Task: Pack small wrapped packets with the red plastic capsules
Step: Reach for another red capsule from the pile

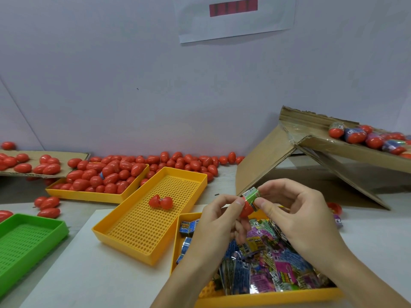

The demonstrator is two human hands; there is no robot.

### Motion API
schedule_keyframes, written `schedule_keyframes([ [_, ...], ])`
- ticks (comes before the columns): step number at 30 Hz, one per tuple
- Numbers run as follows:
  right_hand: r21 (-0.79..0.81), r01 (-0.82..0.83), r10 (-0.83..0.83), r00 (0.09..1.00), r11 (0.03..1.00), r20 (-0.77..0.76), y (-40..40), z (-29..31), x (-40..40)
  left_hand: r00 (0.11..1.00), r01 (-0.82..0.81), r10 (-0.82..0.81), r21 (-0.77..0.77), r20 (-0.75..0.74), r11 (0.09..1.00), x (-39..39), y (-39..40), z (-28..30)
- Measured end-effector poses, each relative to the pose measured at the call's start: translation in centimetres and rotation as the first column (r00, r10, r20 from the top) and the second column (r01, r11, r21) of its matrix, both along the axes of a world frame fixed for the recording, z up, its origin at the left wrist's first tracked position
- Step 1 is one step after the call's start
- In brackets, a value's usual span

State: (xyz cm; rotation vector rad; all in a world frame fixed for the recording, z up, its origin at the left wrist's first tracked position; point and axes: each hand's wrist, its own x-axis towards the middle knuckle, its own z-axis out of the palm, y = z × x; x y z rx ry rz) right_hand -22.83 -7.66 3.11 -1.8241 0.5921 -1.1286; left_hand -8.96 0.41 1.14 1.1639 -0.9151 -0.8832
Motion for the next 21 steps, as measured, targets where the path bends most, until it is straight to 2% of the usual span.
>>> schedule_keyframes([
  [4, 0.066, -0.013, 0.011, 0.999, 0.998, 0.038, -0.14, -0.24, 0.09, 1.0, -0.007, 0.007, -0.004, 0.01, 1.0, -0.01, 0.0, -0.04],
  [13, 0.215, -0.116, 0.122, 0.992, 0.97, -0.016, -0.69, -0.47, -0.26, 0.997, -0.03, 0.032, -0.033, 0.073, 0.999, 0.09, 0.01, -0.15],
  [21, 0.175, -0.097, 0.106, 0.993, 0.98, -0.043, -0.64, -0.36, -0.18, 0.995, -0.034, 0.039, -0.049, 0.091, 0.998, 0.09, 0.15, -0.11],
])
